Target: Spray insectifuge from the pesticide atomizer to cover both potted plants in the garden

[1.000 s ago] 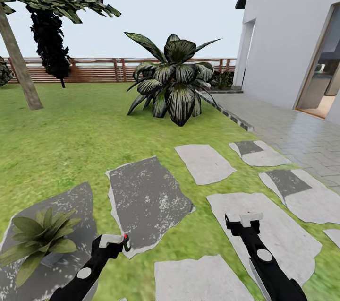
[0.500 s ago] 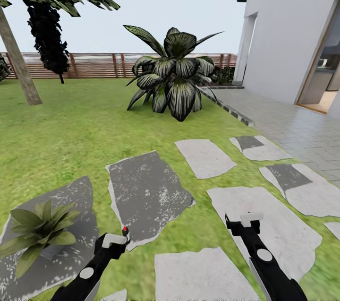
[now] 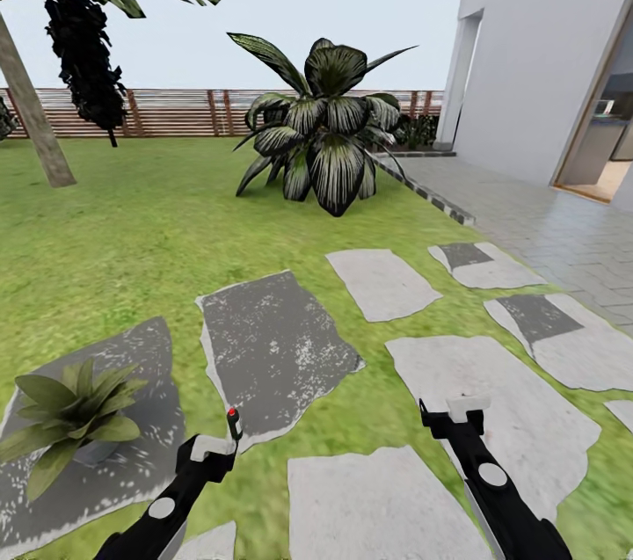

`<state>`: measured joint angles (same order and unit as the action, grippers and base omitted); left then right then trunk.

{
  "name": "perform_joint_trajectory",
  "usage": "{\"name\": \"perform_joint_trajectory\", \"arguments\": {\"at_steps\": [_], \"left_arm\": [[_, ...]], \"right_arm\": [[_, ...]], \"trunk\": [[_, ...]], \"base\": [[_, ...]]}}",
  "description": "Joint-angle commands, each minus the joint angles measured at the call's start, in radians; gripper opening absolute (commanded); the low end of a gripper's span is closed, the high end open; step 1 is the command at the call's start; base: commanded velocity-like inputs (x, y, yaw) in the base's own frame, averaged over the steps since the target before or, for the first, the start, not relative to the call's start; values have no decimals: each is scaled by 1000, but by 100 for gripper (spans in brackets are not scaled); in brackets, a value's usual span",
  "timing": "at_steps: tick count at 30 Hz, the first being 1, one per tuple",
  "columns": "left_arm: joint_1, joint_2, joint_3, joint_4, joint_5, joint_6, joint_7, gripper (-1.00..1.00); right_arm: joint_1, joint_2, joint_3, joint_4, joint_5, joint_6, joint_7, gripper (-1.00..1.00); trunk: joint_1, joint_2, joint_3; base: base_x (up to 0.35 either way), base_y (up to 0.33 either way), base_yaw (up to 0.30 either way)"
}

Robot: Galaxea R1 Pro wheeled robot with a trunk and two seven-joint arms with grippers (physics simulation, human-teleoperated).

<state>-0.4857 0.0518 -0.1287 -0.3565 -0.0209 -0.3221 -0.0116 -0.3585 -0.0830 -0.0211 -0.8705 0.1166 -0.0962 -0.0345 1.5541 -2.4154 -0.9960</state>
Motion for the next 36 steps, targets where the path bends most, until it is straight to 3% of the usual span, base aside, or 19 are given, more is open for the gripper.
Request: {"name": "perform_joint_trajectory", "arguments": {"at_steps": [1, 12, 36], "left_arm": [[-1, 0, -2, 1, -2, -3, -1, 100], [-1, 0, -1, 1, -2, -3, 0, 100], [-1, -1, 0, 1, -2, -3, -1, 100]], "right_arm": [[0, 0, 0, 1, 10, -2, -3, 100], [0, 0, 0, 1, 10, -2, -4, 100], [0, 0, 1, 1, 11, -2, -4, 100]], "trunk": [[4, -8, -6], [46, -85, -58], [57, -90, -188]], "base": [[0, 0, 0], [0, 0, 0], [0, 0, 0]]}}
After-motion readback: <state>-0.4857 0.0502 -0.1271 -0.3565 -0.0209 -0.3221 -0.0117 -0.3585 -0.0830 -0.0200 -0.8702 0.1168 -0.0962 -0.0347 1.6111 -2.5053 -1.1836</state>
